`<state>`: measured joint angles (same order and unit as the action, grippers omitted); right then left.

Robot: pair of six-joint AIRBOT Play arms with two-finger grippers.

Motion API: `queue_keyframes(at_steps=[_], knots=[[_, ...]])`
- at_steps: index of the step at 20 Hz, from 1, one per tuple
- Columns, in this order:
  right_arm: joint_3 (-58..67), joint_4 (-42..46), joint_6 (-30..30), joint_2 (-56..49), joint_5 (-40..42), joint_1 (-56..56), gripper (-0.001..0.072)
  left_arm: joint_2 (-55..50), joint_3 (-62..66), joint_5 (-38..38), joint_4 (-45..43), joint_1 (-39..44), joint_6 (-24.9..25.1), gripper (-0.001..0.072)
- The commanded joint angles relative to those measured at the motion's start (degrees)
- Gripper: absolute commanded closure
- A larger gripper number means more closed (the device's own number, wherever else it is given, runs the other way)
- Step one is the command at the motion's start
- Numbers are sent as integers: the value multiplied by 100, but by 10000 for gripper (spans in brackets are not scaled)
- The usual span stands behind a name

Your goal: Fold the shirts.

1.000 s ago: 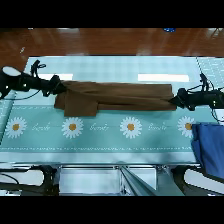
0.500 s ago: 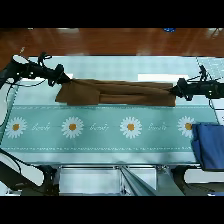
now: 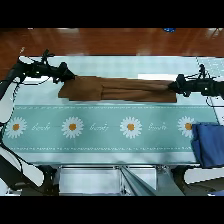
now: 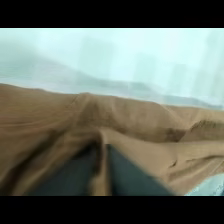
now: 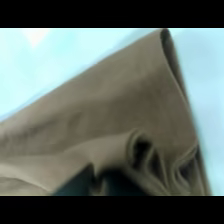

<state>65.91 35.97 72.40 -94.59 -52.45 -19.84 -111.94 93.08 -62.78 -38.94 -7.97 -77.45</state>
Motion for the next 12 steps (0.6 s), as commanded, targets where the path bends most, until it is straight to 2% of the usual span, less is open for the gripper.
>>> queue_keyframes(at_steps=[1, 4, 7, 9, 12], knots=[[63, -111, -46, -42, 302, 170, 299, -9, 144, -245, 96, 98, 46, 202], [542, -94, -44, 109, -509, -205, 299, 160, 660, -1213, -479, -302, -496, 202], [866, -87, 55, 610, -1296, -946, 299, 863, 702, -1690, -1943, -817, -793, 202], [822, 382, 160, 1060, -1320, -1401, 299, 1550, 455, -1464, -2496, -1036, -791, 202], [146, 1163, 568, 1508, -728, -1679, 299, 3008, -872, -275, -2417, -1036, -791, 202]])
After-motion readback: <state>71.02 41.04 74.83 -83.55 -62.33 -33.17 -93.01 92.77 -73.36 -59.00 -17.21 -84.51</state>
